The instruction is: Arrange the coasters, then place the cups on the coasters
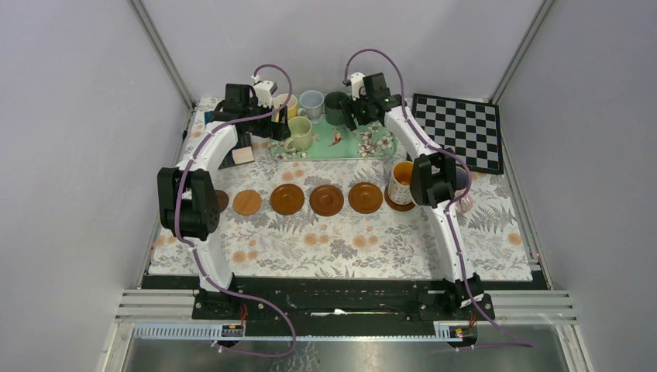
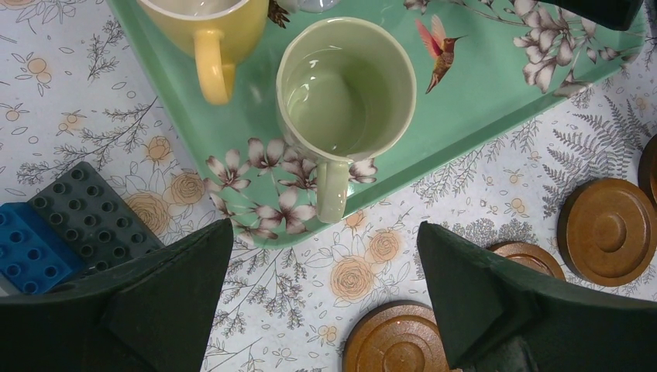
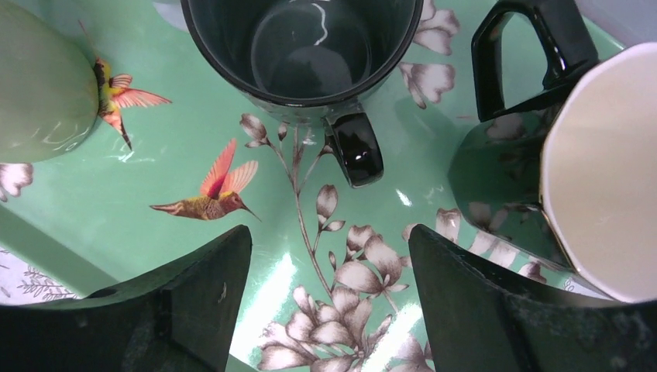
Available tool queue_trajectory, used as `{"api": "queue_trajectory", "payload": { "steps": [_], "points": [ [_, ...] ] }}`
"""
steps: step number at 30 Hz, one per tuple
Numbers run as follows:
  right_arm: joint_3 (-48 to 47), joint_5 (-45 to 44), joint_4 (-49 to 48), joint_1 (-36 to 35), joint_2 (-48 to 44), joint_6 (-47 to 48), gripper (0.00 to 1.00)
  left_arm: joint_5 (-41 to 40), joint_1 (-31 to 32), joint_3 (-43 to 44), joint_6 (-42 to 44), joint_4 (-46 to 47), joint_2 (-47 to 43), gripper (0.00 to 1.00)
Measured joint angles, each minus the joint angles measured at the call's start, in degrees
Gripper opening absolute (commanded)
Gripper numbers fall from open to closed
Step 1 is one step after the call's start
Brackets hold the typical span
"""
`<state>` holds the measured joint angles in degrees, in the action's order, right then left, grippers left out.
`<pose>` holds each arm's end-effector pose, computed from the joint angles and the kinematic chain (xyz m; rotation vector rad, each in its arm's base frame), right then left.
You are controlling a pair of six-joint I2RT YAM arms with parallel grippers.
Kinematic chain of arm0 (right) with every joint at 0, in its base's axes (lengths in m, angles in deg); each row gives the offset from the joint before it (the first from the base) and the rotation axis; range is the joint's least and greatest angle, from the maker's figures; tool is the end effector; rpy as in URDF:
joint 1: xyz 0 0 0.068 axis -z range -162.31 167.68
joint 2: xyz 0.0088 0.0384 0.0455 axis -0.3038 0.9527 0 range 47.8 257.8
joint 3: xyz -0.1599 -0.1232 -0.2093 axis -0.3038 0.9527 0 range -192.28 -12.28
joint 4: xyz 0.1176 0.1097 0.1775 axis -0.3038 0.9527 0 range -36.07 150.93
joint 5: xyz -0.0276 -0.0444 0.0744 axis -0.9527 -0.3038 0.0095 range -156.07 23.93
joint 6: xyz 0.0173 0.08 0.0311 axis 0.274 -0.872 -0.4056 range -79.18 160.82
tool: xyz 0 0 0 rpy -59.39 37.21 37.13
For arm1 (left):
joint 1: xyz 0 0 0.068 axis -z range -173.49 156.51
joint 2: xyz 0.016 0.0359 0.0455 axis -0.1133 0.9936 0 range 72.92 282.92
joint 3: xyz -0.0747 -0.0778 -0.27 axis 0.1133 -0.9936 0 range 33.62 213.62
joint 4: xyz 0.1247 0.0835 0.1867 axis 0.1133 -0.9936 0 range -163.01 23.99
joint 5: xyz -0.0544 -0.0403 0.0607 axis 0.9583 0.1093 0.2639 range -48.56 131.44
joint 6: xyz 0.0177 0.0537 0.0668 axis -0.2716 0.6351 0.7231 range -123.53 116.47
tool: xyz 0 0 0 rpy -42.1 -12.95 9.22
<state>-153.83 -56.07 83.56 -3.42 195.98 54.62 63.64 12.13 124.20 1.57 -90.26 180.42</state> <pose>0.5627 0.2316 0.2075 -0.7538 2.0721 0.2635 0.4391 -0.0727 0.2799 0.4108 2.2269 -0.4473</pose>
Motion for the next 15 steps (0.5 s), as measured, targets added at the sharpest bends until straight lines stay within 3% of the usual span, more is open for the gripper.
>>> {"api": "queue_trajectory", "payload": {
  "steps": [9,15],
  "points": [
    [-2.25,-0.07,-4.0,-0.09,3.96,2.4,0.82,-0.2,-0.13,0.0,0.0,0.0,-0.07,0.99],
    [-2.25,0.44,-5.14,-0.61,5.42,3.63,0.68,-0.44,-0.59,-0.02,0.0,-0.02,-0.15,0.99]
  ]
}}
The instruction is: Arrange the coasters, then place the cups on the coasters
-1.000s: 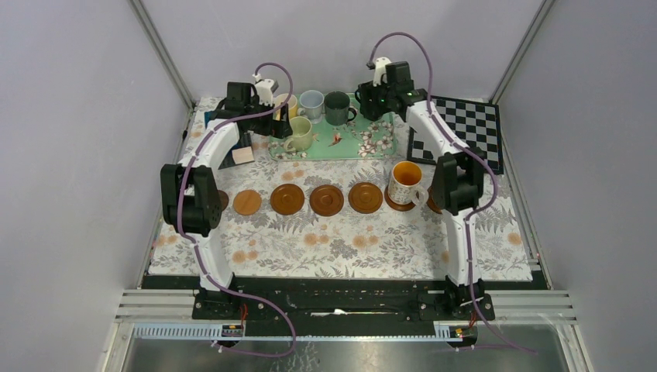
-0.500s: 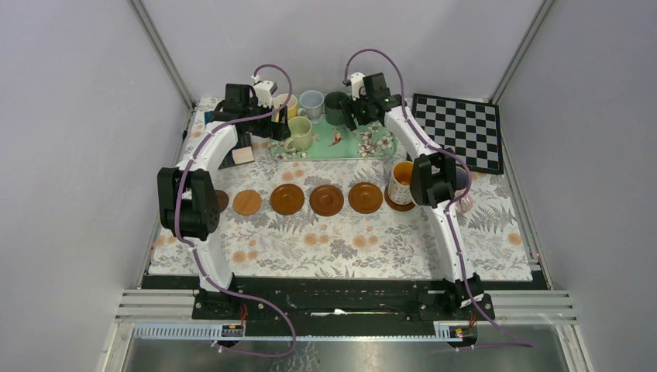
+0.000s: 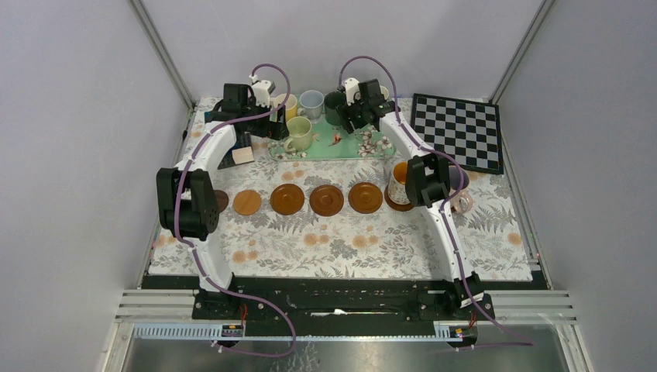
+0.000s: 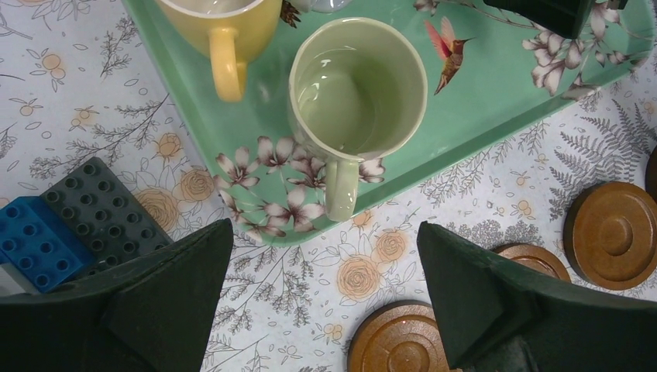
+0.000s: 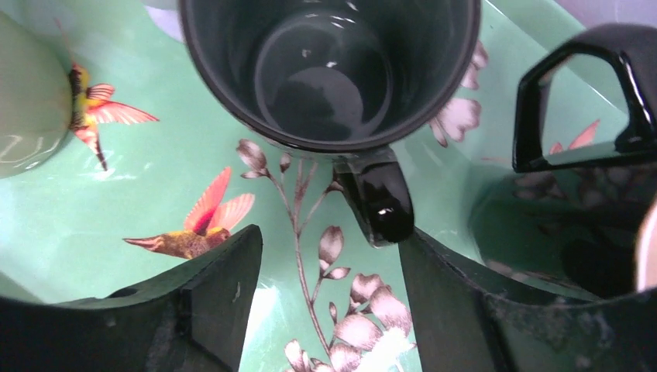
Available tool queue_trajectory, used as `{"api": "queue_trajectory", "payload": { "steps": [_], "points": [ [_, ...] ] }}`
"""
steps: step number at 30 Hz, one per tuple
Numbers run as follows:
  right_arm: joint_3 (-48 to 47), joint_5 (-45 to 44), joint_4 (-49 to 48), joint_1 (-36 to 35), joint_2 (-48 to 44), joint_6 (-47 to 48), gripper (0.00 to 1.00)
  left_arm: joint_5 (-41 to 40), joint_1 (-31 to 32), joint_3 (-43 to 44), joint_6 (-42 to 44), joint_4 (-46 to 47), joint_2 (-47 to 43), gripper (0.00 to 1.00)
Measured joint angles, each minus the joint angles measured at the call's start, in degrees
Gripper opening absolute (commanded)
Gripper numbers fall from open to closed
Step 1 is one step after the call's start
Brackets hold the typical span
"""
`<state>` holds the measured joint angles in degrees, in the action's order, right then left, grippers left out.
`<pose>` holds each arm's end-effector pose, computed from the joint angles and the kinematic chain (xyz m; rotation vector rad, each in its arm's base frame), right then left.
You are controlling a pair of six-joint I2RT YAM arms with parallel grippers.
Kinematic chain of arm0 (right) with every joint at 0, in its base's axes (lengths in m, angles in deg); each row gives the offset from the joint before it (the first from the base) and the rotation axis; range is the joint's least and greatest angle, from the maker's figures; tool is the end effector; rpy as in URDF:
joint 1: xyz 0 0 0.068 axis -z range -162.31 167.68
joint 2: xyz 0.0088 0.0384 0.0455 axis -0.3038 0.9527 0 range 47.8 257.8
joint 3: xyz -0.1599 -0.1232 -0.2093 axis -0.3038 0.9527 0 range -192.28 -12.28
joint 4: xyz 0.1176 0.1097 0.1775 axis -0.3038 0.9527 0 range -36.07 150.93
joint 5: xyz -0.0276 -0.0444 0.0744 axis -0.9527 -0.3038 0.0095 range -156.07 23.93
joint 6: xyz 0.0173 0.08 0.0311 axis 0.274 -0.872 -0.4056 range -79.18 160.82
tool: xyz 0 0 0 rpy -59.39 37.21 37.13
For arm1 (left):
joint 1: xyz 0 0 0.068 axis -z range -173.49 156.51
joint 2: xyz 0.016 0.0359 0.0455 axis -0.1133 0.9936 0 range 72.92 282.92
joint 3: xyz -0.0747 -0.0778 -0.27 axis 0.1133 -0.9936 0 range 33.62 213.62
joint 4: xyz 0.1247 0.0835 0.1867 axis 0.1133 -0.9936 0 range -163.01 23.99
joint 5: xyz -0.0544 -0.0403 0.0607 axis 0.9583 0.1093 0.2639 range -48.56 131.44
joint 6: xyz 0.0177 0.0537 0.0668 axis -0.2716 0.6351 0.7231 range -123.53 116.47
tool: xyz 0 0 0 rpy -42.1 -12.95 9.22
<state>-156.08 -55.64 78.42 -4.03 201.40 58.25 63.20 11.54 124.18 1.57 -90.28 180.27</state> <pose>0.5762 0.2446 0.1759 -0.8238 2.0053 0.2404 0.4395 -0.0676 0.2807 0.3955 2.2279 -0.4327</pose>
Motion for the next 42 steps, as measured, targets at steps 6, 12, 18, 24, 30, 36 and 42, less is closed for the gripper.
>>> {"api": "queue_trajectory", "payload": {
  "steps": [6,12,18,24,30,36,42],
  "points": [
    [0.31,1.9,-1.33,-0.7,0.0,0.81,0.57,-0.15,-0.37,-0.13,0.0,0.0,-0.04,0.99],
    [0.42,2.58,-1.73,-1.18,0.0,1.01,0.53,-0.15,-0.44,-0.24,-0.02,0.0,-0.04,0.99],
    [0.13,1.07,-2.95,-1.51,0.22,0.98,0.4,-0.15,-0.57,-0.24,-0.02,0.0,-0.04,0.99],
    [-0.02,0.48,-3.89,-1.6,0.31,0.37,0.24,-0.11,-0.85,-0.24,-0.04,0.0,-0.04,0.99],
    [3.52,-0.28,-4.81,-1.6,-1.62,-1.64,0.12,0.2,-0.9,-0.24,-0.48,0.0,-0.04,0.99],
    [9.44,0.09,-1.92,-1.6,-6.47,-2.73,0.1,0.59,-0.9,-0.24,-0.7,0.0,-0.04,0.99],
    [12.2,0.94,3.39,-1.62,-10.01,-4.04,0.14,0.72,-0.9,-1.14,-0.9,0.44,-0.31,0.99]
  ]
}}
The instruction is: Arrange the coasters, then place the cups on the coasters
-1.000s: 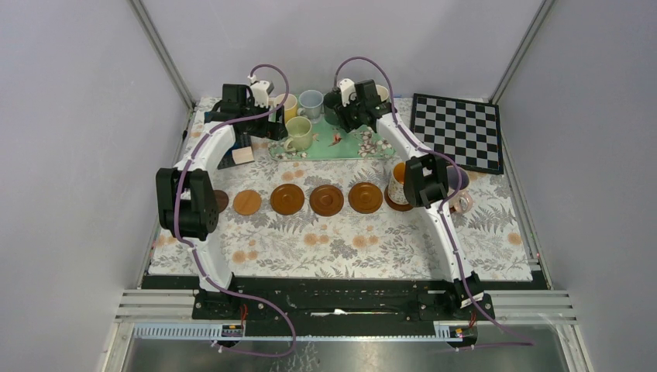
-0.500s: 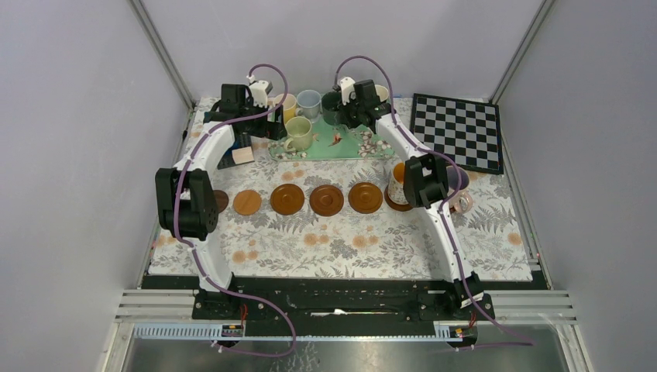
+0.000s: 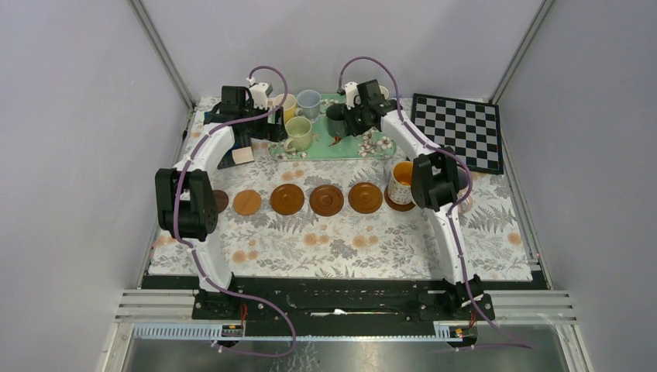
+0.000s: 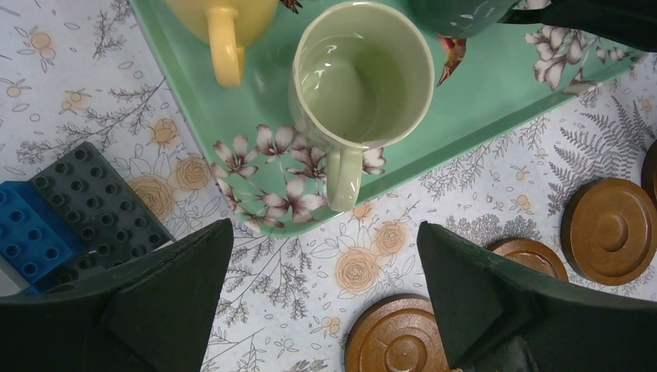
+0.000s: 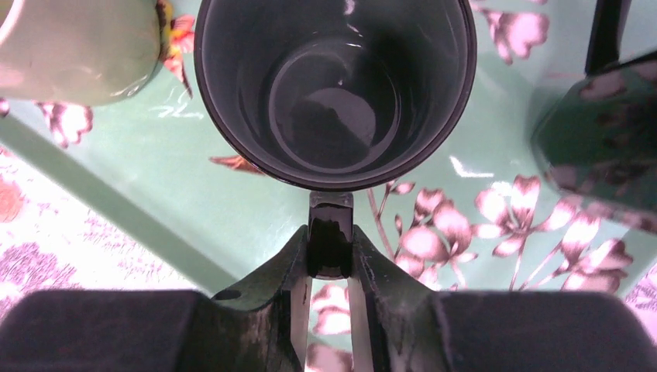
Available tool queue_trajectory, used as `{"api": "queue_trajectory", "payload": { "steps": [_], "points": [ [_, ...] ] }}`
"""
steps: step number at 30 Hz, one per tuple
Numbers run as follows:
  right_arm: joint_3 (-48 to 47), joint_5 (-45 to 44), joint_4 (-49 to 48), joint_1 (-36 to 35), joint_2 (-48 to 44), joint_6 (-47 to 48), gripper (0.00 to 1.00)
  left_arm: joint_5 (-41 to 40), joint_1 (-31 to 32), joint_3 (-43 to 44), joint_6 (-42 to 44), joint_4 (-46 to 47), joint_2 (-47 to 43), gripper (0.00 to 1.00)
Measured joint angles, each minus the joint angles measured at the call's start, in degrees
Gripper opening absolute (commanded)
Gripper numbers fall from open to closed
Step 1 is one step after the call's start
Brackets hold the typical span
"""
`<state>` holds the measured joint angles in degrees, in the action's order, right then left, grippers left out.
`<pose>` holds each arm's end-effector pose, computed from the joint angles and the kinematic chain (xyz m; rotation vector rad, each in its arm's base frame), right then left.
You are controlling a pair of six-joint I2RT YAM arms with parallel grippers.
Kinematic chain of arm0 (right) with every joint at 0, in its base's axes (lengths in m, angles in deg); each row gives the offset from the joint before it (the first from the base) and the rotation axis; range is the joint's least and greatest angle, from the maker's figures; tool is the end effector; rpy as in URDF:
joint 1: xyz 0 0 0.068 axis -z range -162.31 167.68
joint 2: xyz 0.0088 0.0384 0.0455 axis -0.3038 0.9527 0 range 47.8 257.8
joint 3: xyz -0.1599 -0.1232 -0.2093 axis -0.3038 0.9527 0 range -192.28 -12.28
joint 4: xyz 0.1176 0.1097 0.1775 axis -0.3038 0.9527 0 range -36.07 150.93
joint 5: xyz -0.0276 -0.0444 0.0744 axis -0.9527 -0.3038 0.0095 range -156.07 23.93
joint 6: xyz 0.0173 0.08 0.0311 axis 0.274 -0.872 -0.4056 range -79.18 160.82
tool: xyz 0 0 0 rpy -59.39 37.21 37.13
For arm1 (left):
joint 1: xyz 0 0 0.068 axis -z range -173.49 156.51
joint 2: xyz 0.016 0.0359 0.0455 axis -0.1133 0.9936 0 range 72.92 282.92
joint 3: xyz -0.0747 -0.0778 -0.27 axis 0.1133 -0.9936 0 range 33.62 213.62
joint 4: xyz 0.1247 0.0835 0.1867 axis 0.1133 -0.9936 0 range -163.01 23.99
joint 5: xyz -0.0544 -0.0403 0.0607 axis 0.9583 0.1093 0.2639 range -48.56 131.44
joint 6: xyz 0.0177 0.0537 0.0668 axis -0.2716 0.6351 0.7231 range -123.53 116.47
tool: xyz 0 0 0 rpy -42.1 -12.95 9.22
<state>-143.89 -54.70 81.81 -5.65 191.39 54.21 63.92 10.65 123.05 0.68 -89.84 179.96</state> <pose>0.5373 0.2485 0.1977 -0.8144 2.1185 0.3169 0.4380 -0.0615 0.2773 0.3664 2.2376 -0.4483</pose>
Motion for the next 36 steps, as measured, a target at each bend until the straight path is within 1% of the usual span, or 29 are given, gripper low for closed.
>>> {"api": "queue_trajectory", "payload": {
  "steps": [5,7,12,15,19,32,35,36],
  "points": [
    [3.41,0.35,3.61,0.0,-3.41,-1.03,0.2,0.0,0.0,-1.2,0.0,-0.15,-0.63,0.99],
    [3.78,0.33,5.16,0.0,-4.07,-1.2,0.28,0.0,0.0,-1.44,0.02,-0.11,-1.14,0.99],
    [3.32,0.31,9.03,0.0,-4.0,-1.14,0.39,0.02,0.0,-1.44,0.0,0.04,-1.79,0.99],
    [0.09,0.22,12.39,-0.04,-2.78,-0.79,0.41,0.02,0.0,-1.44,0.0,-0.02,-1.79,0.99],
    [-4.52,0.04,13.79,-0.07,-0.76,-0.48,0.45,0.0,-0.02,-1.44,0.0,0.09,-1.79,0.99],
    [-7.39,0.07,15.67,-0.31,2.43,0.74,0.47,0.0,-0.52,-1.46,0.0,0.39,-1.79,0.99],
    [-7.96,-0.04,16.04,-0.42,3.61,0.76,0.46,0.02,-0.59,-1.44,0.0,0.39,-1.79,0.99],
    [-8.02,-0.22,16.06,-0.44,3.82,0.76,0.43,0.02,-0.59,-1.46,0.0,0.39,-1.79,0.99]
  ]
}}
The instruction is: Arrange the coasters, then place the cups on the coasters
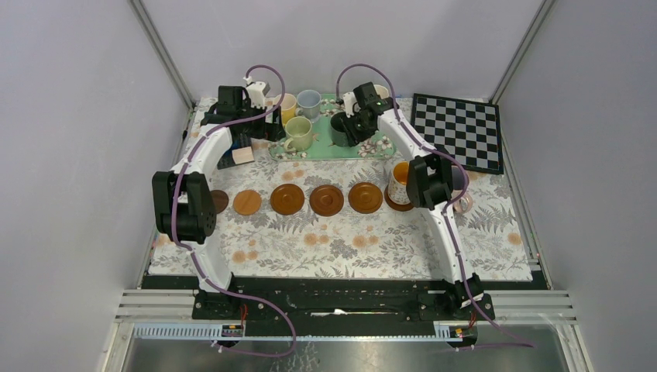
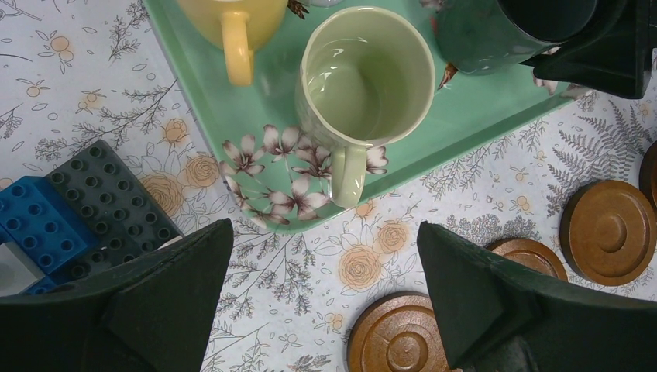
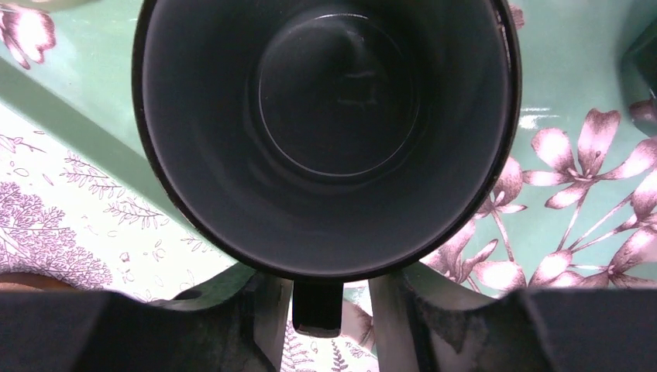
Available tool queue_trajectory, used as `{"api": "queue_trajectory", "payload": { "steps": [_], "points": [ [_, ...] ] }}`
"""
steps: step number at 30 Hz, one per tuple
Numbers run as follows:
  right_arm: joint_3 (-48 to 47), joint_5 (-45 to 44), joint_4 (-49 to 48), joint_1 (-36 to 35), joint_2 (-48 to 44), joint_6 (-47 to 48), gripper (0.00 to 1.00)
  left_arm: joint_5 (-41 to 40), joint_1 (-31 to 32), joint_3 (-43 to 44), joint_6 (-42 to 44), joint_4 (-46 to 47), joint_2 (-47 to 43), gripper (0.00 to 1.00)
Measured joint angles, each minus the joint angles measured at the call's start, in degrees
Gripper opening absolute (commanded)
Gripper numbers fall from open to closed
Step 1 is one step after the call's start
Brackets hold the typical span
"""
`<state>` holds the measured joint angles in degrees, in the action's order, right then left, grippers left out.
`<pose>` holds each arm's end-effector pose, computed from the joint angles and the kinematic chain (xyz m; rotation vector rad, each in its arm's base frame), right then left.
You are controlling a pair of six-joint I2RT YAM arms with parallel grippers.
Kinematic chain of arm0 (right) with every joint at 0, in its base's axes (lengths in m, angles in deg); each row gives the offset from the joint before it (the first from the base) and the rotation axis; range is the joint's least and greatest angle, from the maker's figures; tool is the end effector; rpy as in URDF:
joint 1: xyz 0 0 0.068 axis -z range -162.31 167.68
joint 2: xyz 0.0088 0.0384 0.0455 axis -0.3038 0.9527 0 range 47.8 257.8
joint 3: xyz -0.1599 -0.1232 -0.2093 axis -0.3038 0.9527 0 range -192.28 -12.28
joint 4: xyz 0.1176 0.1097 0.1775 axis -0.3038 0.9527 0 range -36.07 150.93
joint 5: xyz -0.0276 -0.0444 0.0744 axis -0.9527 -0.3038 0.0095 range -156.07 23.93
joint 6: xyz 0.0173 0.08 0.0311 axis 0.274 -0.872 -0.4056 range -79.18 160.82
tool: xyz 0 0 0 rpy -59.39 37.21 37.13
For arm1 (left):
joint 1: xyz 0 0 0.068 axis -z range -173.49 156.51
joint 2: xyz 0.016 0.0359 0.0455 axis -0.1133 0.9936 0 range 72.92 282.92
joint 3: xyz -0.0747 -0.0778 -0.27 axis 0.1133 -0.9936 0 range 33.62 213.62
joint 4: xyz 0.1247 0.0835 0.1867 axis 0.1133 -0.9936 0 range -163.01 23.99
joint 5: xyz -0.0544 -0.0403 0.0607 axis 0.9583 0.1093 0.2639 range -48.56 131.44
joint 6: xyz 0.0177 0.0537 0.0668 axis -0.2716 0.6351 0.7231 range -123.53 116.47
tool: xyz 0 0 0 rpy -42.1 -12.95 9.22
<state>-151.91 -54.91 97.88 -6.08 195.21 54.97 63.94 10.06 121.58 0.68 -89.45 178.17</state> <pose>0.5235 0.2469 0.1773 -0.8832 2.3131 0.3129 0.4314 -0.0566 0.2825 0.3564 2.2262 -0.4408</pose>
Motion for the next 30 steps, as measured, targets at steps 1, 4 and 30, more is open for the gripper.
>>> {"api": "queue_trajectory", "payload": {
  "steps": [1,4,30],
  "points": [
    [0.0,-0.09,0.0,-0.04,0.15,0.0,0.41,0.0,0.0,0.02,0.0,0.0,0.0,0.99],
    [-1.05,-0.31,0.15,-0.15,0.76,0.0,0.29,-0.02,-0.02,0.0,0.0,0.0,0.0,0.99],
    [35.78,-0.85,-20.09,-0.98,-28.94,-6.71,0.0,0.61,-0.2,-1.33,-1.25,2.1,-1.75,0.99]
  ]
}}
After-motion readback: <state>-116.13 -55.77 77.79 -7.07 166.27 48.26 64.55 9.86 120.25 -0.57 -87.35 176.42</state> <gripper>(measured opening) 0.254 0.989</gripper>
